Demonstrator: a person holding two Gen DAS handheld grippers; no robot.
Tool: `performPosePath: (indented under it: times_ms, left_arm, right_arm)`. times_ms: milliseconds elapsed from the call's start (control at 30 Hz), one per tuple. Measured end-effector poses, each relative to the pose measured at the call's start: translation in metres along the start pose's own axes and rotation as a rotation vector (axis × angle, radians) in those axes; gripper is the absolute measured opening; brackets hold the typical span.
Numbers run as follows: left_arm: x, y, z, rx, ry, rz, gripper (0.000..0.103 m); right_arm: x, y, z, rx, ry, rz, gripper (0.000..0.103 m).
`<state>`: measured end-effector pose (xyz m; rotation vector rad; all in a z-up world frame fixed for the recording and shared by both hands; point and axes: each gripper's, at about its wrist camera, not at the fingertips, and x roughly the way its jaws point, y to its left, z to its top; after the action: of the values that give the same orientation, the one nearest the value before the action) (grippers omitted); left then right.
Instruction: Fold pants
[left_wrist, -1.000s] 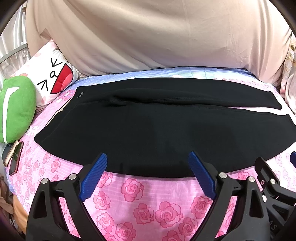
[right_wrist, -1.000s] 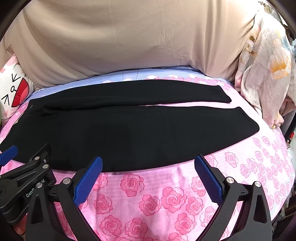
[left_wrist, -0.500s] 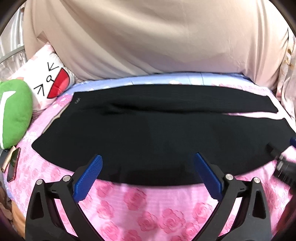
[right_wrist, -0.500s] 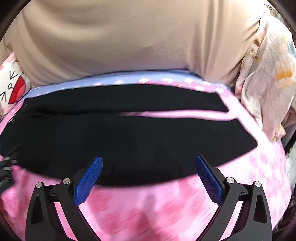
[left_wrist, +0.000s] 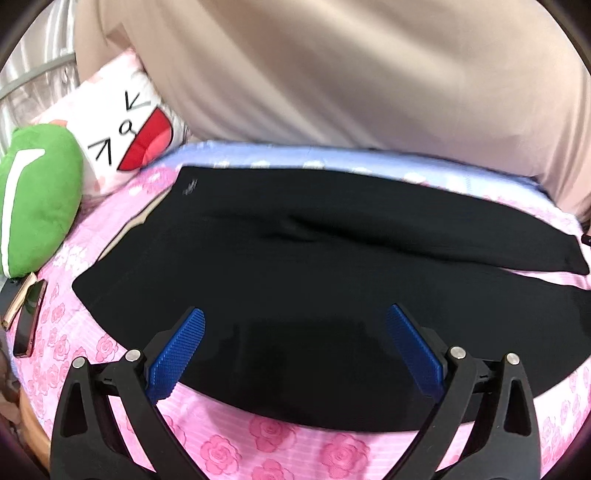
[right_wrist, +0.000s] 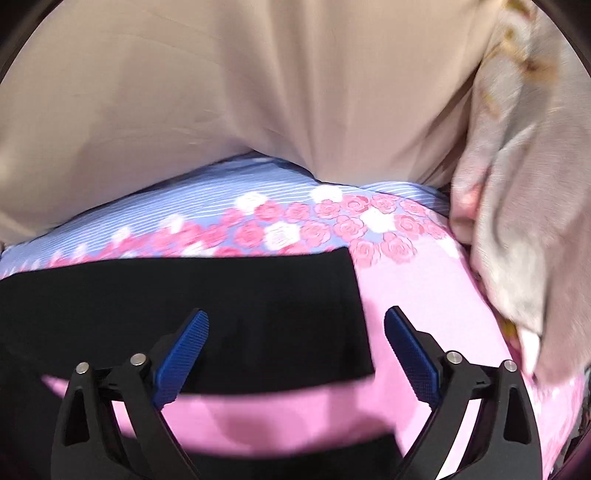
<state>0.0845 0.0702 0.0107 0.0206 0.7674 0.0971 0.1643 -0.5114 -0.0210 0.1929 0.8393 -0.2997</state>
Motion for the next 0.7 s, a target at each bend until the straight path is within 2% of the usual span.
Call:
performPosePath:
  times_ms: [167,267,333,367,400,467,500,600,667,700]
  left_arm:
    - [0.022,0.021,0.029,-0.029,0.011,0.075,0.097]
    - [0.036,0.052,0.053,-0.121,0.007,0.102,0.097]
    - [0.049,0.075,0.069,-0.164,0.015,0.123,0.097]
    - [0.055,0.085,0.077,-0.178,0.017,0.133,0.097]
    - [0.064,0.100,0.089,-0.195,0.014,0.167,0.097]
    - [0.077,0.115,0.106,-0.205,0.001,0.206,0.097]
    - [0.089,0.126,0.120,-0.209,-0.008,0.234,0.097]
    - [0.122,0.145,0.152,-0.206,-0.021,0.271,0.098]
    - [0.149,0.158,0.170,-0.225,0.001,0.300,0.098]
    - [0.166,0.166,0.181,-0.239,0.012,0.288,0.098]
  right_arm:
    - [0.048,-0.014,0.021,0.041,0.063,0.029,0.091]
    - [0.070,-0.012,0.022,0.040,0.107,0.039,0.073]
    - [0.077,-0.010,0.024,0.032,0.107,0.014,0.065]
    - [0.077,-0.010,0.026,0.029,0.100,0.009,0.052]
    - [0.076,-0.010,0.027,0.029,0.095,0.004,0.032]
    - [0.073,-0.016,0.028,0.056,0.098,0.019,0.017]
    - [0.070,-0.019,0.027,0.073,0.093,0.044,0.013]
    - [0.062,-0.016,0.025,0.073,0.078,0.050,0.009]
    - [0.059,-0.012,0.024,0.067,0.068,0.037,0.009]
    - [0.057,-0.011,0.023,0.069,0.063,0.033,0.009]
